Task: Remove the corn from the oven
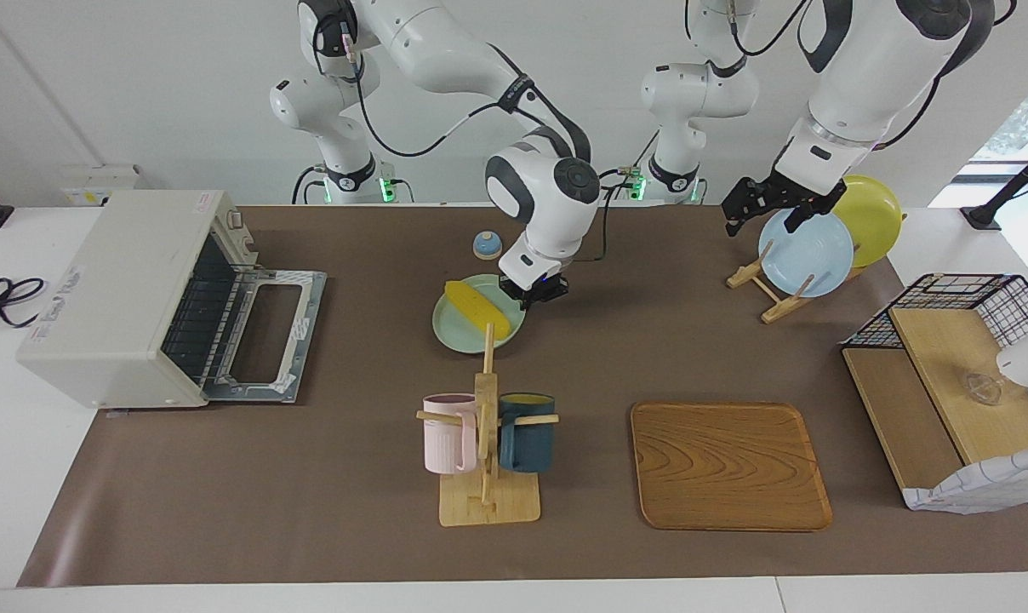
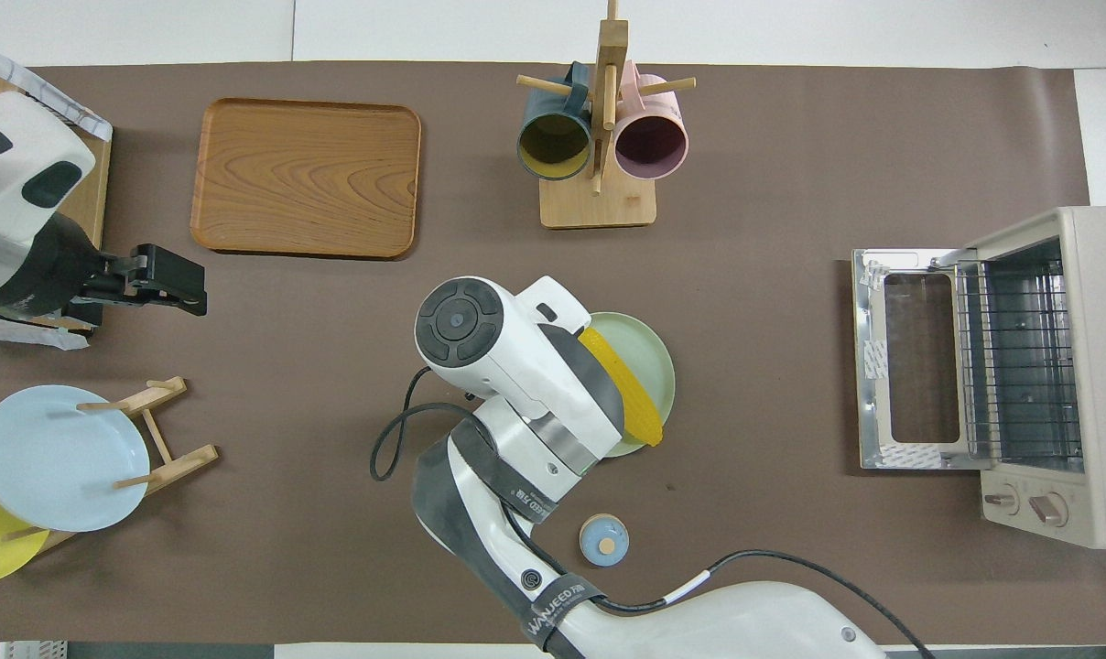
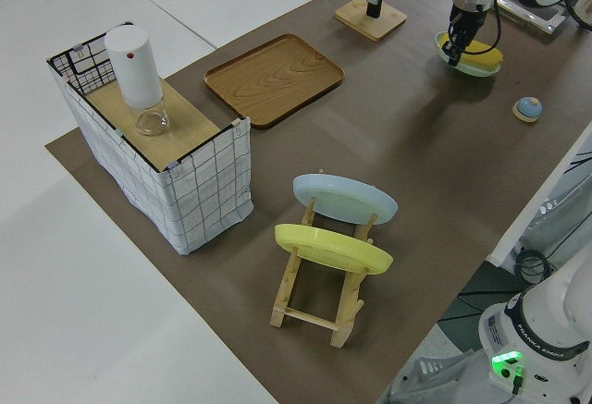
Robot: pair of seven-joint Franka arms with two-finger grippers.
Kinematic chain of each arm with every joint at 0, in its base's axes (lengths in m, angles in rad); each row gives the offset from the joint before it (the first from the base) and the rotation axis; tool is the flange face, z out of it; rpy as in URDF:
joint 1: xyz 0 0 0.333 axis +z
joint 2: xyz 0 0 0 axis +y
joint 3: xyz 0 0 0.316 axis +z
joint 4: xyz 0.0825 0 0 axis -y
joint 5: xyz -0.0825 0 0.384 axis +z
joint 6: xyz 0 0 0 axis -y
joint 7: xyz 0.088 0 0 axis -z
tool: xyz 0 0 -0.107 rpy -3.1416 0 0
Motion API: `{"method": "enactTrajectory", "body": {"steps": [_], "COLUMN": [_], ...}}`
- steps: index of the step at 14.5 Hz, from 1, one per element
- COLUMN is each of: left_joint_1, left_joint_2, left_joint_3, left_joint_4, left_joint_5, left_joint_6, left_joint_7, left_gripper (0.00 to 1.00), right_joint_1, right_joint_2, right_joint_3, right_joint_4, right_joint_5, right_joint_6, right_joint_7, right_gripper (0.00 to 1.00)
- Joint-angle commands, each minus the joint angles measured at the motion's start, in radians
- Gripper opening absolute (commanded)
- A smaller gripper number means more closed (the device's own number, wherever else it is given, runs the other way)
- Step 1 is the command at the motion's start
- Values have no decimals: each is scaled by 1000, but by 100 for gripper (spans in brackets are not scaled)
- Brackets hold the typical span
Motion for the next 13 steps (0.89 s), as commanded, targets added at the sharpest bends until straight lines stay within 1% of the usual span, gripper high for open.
{"method": "enactTrajectory", "body": {"steps": [1, 5, 6, 7, 8, 9, 11, 12, 13], "left_joint_1": [10, 11, 11, 11, 11, 11, 11, 11, 11], "left_joint_2": [-20, -20, -20, -20, -20, -20, -22, -20, -22], "left_joint_3": [-3, -3, -3, -3, -3, -3, -3, -3, -3], "left_joint_4": [-20, -20, -22, -20, -20, -22, -22, -22, -22], "left_joint_5": [-13, -13, -13, -13, -13, -13, -13, -13, -13], "left_joint_6": [0, 3, 3, 3, 3, 3, 3, 3, 3], "left_joint_7": [9, 9, 7, 7, 7, 7, 7, 7, 7], "left_gripper": [100, 100, 100, 100, 100, 100, 100, 100, 100], "right_joint_1": [-18, -13, -19, -21, -21, -15, -27, -58, -106], "right_joint_2": [2, -1, -1, -1, 1, 1, -4, -18, -47], "right_joint_3": [7, 7, 7, 7, 7, 7, 1, -3, -3], "right_joint_4": [-6, -55, -55, -55, -55, -52, -37, -40, -46], "right_joint_5": [63, 89, 94, 94, 94, 90, 60, 56, 56], "right_joint_6": [48, 112, 114, 123, 150, 176, 167, 163, 140], "right_joint_7": [26, 26, 23, 17, -3, -26, -58, -84, -130], "right_gripper": [0, 0, 11, 30, 40, 46, 59, 82, 87]}}
